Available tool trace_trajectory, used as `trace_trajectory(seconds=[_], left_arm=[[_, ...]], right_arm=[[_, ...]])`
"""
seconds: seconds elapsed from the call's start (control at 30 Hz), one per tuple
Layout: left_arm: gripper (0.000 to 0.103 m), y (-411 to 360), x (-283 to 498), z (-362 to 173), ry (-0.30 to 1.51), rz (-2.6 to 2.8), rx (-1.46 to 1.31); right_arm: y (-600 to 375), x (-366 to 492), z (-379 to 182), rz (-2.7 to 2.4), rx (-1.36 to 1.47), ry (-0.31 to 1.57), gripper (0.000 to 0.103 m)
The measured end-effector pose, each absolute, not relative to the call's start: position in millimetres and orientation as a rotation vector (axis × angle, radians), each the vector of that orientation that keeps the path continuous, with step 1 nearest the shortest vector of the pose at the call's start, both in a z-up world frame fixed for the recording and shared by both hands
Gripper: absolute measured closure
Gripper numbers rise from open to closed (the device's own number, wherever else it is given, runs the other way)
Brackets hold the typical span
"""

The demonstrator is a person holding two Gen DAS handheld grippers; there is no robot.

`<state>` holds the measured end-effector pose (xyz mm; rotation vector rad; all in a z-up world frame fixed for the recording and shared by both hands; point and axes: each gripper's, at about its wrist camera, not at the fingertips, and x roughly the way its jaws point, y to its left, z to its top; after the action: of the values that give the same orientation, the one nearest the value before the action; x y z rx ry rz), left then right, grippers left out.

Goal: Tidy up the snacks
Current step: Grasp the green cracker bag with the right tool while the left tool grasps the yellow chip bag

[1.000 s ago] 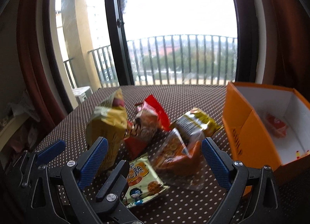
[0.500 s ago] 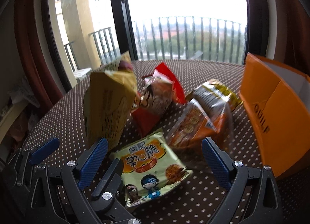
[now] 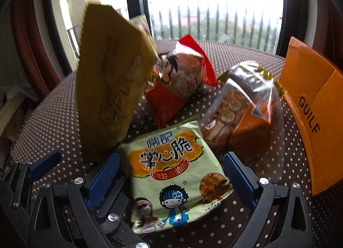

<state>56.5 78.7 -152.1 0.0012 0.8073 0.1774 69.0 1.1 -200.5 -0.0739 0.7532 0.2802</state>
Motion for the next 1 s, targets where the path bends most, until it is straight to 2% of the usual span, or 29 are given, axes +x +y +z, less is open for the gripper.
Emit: trace_trajectory(seconds=[0.13,0.47,1.0], left_arm=[[0.007,73,57,-155,0.806,0.181,0.01],[0.007,65,63,-143,0.813,0.162,-0.002],[0.004,45,73,-96,0.684,0.155,0.024]], right_arm=[[-1,74,-205,0.281,-0.05,0.784,0.005],[-17,67,-192,0.296,-0.019,0.786,0.023],[-45,68,-148,0.273,0.022,0.671,0.023]])
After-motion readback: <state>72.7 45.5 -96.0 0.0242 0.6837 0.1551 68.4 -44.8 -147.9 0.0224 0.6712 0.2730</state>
